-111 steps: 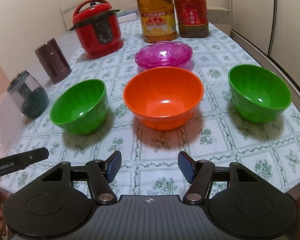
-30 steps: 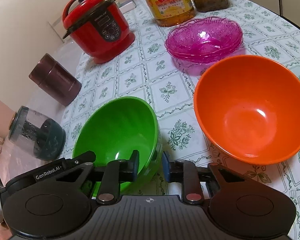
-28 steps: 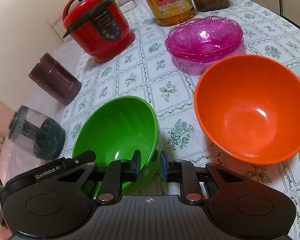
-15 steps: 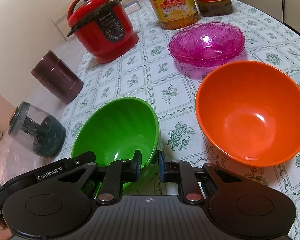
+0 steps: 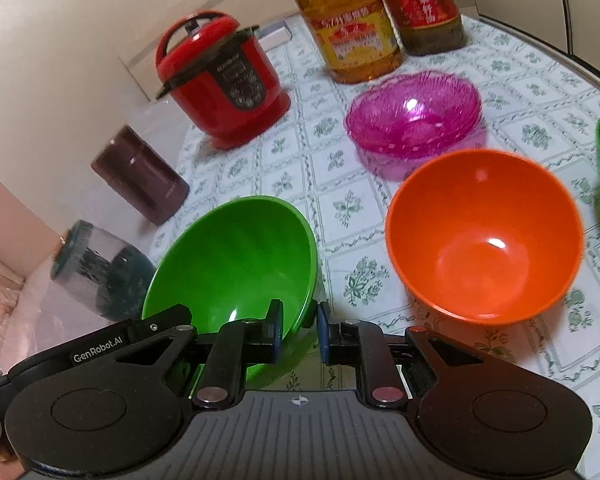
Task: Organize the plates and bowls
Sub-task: 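Lift the green bowl and lower it into the orange bowl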
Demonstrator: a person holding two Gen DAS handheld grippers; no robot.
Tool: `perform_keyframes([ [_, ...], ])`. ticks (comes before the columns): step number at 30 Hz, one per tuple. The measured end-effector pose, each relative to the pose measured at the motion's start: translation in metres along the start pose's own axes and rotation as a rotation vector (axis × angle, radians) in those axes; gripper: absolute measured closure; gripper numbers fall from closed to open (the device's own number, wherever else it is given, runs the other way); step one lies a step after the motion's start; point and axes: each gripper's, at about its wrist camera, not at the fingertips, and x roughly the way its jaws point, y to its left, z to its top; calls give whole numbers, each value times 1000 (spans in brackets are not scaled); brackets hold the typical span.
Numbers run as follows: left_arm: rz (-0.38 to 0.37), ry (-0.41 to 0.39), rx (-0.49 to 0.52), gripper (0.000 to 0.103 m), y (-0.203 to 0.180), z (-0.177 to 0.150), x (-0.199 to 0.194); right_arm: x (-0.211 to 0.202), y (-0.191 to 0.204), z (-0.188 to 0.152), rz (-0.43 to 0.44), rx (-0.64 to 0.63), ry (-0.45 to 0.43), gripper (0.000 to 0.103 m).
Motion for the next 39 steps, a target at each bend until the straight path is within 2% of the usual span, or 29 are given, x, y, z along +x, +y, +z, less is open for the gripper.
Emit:
perform_keyframes([
  [9,-57,-21,68,89,-59,8,-10,-51,-22,18,-21,30,-85,85],
  [20,-109,25,137,89,-129,-1,22,-84,-80,35,-95,107,-146,85],
  [28,-110,65,166,89,-149,-7,47,-80,-111,39,-124,146,-137,85],
  [39,-103,101,168,89,-150,-13,69,-65,-126,37,-148,157,-107,85],
])
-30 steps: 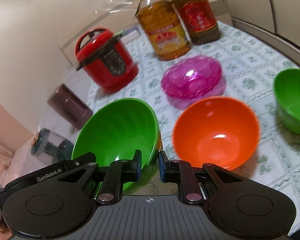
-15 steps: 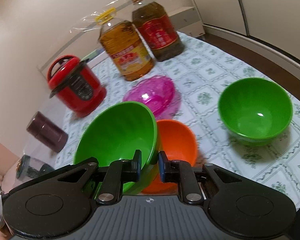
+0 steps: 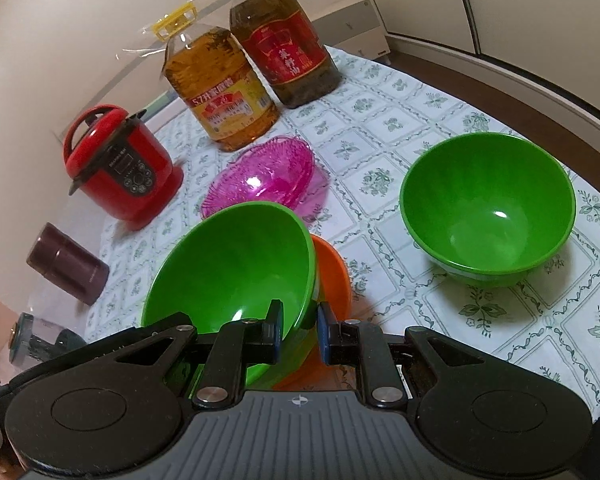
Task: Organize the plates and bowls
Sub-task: 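Lift the green bowl and lower it into the orange bowl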
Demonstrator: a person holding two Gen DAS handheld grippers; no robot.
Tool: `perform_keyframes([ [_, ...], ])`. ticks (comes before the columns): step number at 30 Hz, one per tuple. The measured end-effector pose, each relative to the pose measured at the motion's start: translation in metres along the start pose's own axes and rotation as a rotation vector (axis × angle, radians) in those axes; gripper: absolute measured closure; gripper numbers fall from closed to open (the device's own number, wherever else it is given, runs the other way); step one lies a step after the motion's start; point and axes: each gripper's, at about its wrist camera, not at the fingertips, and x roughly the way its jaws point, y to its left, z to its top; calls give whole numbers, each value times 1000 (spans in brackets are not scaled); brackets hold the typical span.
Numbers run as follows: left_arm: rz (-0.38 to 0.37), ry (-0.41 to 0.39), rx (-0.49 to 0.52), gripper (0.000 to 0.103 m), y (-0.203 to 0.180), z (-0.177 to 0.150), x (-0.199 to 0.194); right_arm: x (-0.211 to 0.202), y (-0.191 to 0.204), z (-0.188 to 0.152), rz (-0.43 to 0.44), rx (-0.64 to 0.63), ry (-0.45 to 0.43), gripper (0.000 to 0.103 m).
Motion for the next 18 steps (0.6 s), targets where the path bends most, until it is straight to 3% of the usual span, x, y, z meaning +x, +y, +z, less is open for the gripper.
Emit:
perform_keyframes([
  [18,20,11,44,89,-2,-4,14,17,-5,-4,-35,-46,16,85],
])
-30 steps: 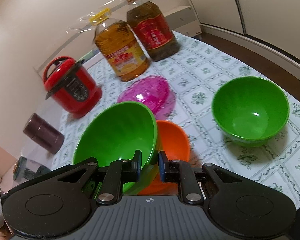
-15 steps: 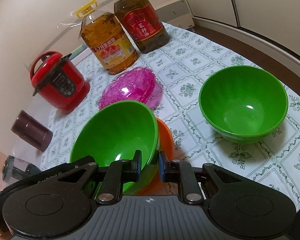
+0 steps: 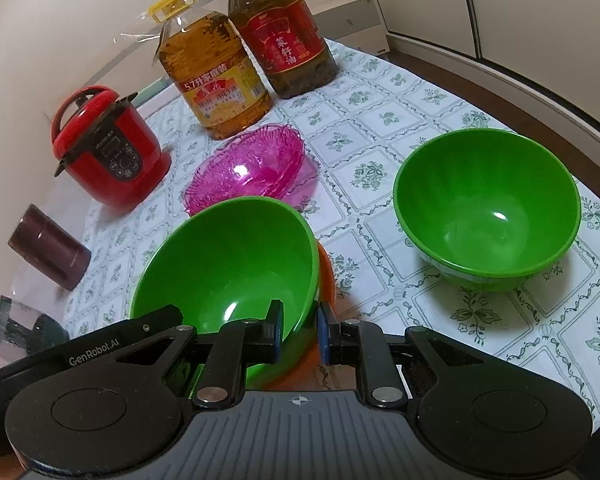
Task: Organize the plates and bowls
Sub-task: 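Lift the green bowl and lower it into the orange bowl, then open both grippers to release the green bowl inside the orange bowl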
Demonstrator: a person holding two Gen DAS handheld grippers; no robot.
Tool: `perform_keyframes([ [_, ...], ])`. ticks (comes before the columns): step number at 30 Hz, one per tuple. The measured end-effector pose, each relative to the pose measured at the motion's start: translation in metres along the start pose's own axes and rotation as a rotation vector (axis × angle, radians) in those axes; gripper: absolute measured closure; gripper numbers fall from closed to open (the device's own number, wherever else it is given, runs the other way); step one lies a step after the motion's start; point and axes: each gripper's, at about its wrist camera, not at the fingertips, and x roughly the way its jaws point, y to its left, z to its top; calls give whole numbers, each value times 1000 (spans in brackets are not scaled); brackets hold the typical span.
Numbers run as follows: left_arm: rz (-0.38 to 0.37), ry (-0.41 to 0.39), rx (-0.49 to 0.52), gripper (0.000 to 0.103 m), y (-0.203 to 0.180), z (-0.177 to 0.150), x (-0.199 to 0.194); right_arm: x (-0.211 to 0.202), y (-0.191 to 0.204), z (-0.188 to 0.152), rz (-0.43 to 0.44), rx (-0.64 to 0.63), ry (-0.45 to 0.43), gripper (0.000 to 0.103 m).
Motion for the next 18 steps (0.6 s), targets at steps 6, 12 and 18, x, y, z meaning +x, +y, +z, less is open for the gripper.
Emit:
perform_keyframes([
  [6,42,-21,34,83,-2,0,-2,5,-4,1,4,13,14,85],
  [12,35,-34,11,82,6,-1,-7,0,-9,3,-3,21,-22,85],
  [18,22,-40,-18,82,9,0,-11,0,-12,4,-5,31,-22,84],
])
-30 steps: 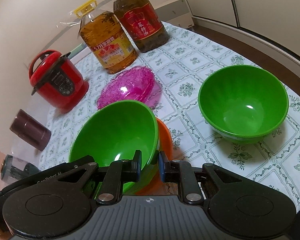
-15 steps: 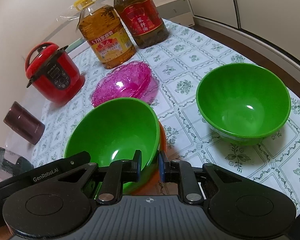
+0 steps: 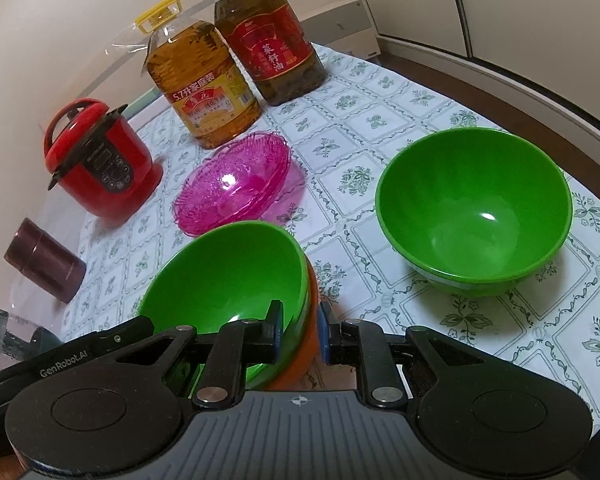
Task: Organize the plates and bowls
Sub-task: 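Open both grippers to release the green bowl inside the orange bowl, then move both grippers to the other green bowl beside the cabinet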
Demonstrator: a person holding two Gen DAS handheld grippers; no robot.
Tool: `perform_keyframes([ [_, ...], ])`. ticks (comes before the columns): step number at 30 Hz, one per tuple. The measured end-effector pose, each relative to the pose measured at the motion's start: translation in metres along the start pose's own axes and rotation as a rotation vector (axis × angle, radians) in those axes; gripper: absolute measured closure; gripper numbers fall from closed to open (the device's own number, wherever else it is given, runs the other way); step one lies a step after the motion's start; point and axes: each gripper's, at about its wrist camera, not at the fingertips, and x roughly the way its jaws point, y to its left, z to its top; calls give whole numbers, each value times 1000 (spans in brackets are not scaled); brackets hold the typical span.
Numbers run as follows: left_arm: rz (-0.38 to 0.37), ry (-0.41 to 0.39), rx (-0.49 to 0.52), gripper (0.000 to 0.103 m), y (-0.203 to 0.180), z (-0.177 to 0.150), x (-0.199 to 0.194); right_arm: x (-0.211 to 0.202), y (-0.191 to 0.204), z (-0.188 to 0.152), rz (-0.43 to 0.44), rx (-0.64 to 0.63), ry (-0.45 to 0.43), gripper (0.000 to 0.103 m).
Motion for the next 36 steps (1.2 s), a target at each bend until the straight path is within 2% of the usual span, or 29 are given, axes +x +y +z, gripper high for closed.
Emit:
perform_keyframes([
  [6,2,-27,-3,82,-3,2,-8,-3,6,-2,-28,-41,-3,81],
  [10,3,-38,7,80,-11,3,-15,-8,6,-3,-47,-56,-8,62],
  [16,-16,-45,33,76,-28,3,-22,-21,1,-2,-71,-68,-20,59],
  [18,-22,-45,41,71,-35,3,-23,-25,-3,0,-82,-67,-25,59],
  [20,-26,-44,48,61,-42,3,-22,-30,-7,0,-94,-65,-31,58],
  [26,-50,-47,87,41,-68,2,-20,-42,-27,5,-126,-38,-50,50],
  [36,-82,-34,157,29,-111,0,-5,-57,-68,13,-177,21,-70,47],
])
